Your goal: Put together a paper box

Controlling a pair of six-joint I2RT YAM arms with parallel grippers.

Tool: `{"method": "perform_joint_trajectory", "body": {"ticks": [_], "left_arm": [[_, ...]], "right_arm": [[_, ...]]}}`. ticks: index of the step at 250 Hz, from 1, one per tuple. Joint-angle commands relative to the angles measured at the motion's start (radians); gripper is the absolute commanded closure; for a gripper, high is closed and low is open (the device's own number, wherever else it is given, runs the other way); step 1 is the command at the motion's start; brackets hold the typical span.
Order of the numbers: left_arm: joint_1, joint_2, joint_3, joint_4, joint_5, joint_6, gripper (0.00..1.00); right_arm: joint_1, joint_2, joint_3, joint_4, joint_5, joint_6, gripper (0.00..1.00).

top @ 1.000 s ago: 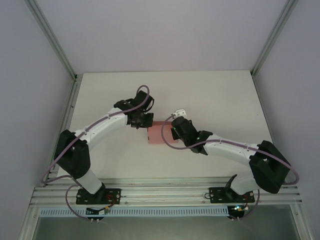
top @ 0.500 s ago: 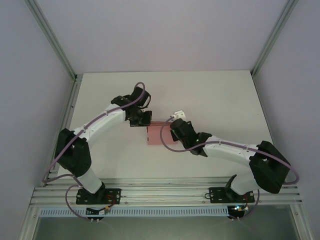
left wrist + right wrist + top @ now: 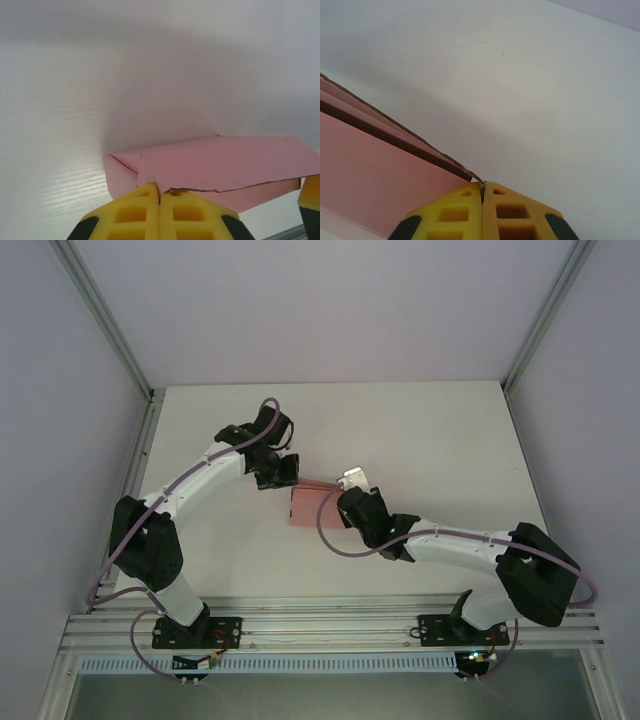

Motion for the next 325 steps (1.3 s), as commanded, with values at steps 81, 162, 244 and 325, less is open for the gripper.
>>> {"method": "perform_joint_trajectory", "body": {"ticks": [81,162,244,325], "left_arm": [[0.043,0.04,0.08,-0.005,0.184,-0.057,1.0],[0.051,0.025,0.088,-0.049,0.05,-0.018,1.0],[0.035,0.071,0.123,-0.073,0.019,-0.046,1.0],[0.006,0.031,-0.029,-0.058,-0.12,0.04,1.0]], "right_arm": [[0.037,0.071,-0.027,0.006,-0.005,-0.089,1.0],[0.049,0.016,-0.041,0.091,0.021,-0.223,1.0],[0.044,0.023,0.014,0.072,0.01,-0.209,1.0],[0.045,0.041,-0.004,0.066,-0.013,-0.166,1.0]]}}
